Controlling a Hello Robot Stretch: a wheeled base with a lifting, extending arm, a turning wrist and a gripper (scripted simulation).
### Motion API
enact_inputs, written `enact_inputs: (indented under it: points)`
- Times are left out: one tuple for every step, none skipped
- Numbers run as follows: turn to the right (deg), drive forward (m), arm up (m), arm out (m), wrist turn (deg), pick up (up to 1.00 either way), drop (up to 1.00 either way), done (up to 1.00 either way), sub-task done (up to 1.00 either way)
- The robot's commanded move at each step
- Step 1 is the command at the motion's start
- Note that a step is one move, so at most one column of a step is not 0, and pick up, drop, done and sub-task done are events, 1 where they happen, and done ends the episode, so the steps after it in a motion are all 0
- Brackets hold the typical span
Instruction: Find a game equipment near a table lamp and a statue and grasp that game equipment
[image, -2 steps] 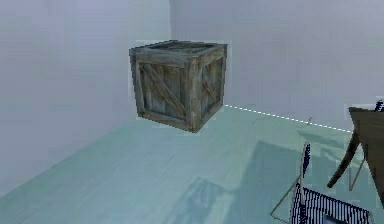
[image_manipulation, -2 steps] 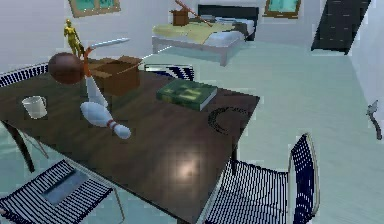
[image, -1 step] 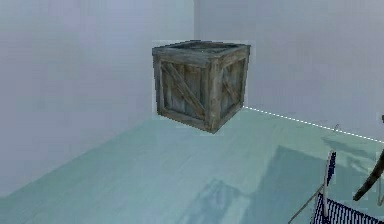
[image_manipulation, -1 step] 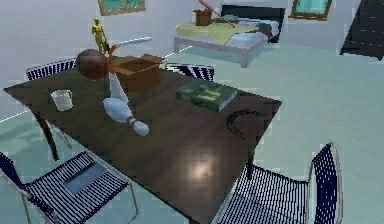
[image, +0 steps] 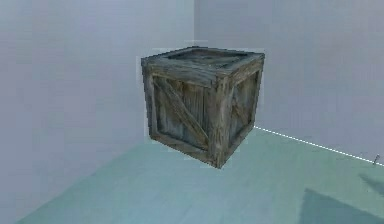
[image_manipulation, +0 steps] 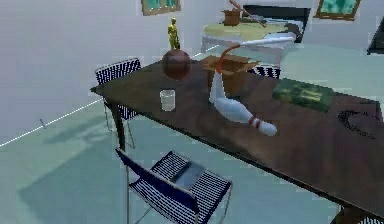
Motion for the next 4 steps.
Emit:
enact_inputs:
  points:
    - [30.0, 0.0, 0.0, 0.0, 0.0, 0.0, 0.0, 0.0, 0.0]
    - [0.0, 0.9, 0.0, 0.0, 0.0, 0.0, 0.0, 0.0, 0.0]
    - [45.0, 0.0, 0.0, 0.0, 0.0, 0.0, 0.0, 0.0, 0.0]
    - [18.0, 0.0, 0.0, 0.0, 0.0, 0.0, 0.0, 0.0, 0.0]
